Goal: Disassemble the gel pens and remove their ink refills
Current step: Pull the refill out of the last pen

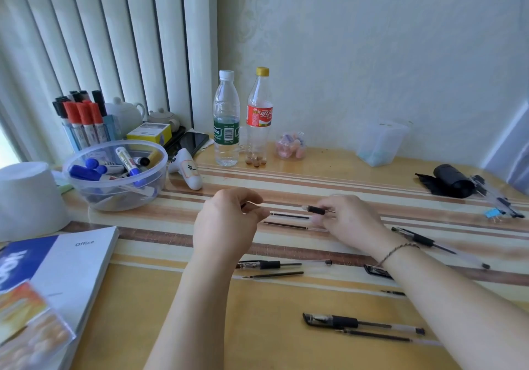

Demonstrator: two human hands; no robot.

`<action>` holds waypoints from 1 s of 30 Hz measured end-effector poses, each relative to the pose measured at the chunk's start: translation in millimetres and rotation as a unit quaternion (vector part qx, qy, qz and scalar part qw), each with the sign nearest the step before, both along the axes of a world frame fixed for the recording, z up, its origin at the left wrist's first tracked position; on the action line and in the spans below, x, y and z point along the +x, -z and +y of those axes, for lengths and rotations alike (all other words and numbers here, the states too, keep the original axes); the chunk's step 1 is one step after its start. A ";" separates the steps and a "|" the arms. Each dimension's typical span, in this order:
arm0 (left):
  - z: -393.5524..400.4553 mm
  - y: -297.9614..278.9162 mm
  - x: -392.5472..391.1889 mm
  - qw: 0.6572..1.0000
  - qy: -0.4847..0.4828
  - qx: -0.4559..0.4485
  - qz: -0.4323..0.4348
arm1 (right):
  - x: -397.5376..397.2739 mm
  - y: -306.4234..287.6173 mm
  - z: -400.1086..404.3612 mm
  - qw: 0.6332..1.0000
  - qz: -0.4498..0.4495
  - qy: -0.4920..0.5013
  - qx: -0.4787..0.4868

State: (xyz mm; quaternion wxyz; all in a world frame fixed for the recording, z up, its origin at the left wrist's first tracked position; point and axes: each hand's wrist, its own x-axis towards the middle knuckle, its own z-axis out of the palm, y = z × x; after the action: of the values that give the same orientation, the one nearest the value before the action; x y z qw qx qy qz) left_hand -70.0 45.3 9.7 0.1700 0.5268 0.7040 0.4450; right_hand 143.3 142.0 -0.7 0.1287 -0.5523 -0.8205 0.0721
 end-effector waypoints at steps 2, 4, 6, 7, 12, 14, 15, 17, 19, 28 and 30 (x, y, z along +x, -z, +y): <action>0.7 0.4 -1.2 1.000 -0.013 -0.006 -0.002 | 4.8 0.0 1.2 0.999 0.031 -0.038 -0.017; 1.2 0.6 -1.3 1.000 -0.022 -0.011 -0.001 | 7.4 0.7 2.6 0.997 -0.002 -0.080 -0.017; 1.3 0.5 -1.2 1.000 -0.025 -0.015 0.001 | 8.4 1.5 4.6 0.994 -0.031 -0.102 -0.012; 1.2 0.5 -1.1 1.000 -0.023 -0.017 0.004 | 8.7 1.8 5.6 0.994 -0.034 -0.108 -0.008; 0.9 0.2 1.1 0.999 -0.004 -0.031 0.027 | 7.2 4.2 4.6 0.987 -0.076 -0.137 0.039; 1.0 -0.3 2.0 0.999 -0.001 -0.028 0.033 | 4.1 3.0 1.4 0.983 -0.107 -0.137 0.052; 0.9 -0.3 2.1 0.999 -0.002 -0.024 0.032 | 1.8 1.7 -0.6 0.981 -0.126 -0.137 0.053; 1.2 -0.4 2.3 0.999 -0.009 -0.015 0.027 | -2.9 -1.3 -4.6 0.974 -0.168 -0.136 0.060; 1.0 -1.5 2.0 0.999 -0.019 -0.012 0.026 | -4.6 -3.0 -6.8 0.971 -0.185 -0.135 0.070; -3.4 -4.7 24.1 0.986 0.031 0.008 0.163 | 18.3 -23.0 -35.5 0.974 -0.148 -0.124 0.116; -3.6 -5.4 28.4 0.984 0.047 0.011 0.170 | 25.7 -27.4 -46.8 0.977 -0.124 -0.118 0.126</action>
State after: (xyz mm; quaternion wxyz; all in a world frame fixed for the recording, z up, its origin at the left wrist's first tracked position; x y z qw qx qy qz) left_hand -41.6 41.7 15.1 0.0625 0.6289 0.6924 0.3482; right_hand 169.0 95.3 26.7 0.0847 -0.4355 -0.8921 -0.0862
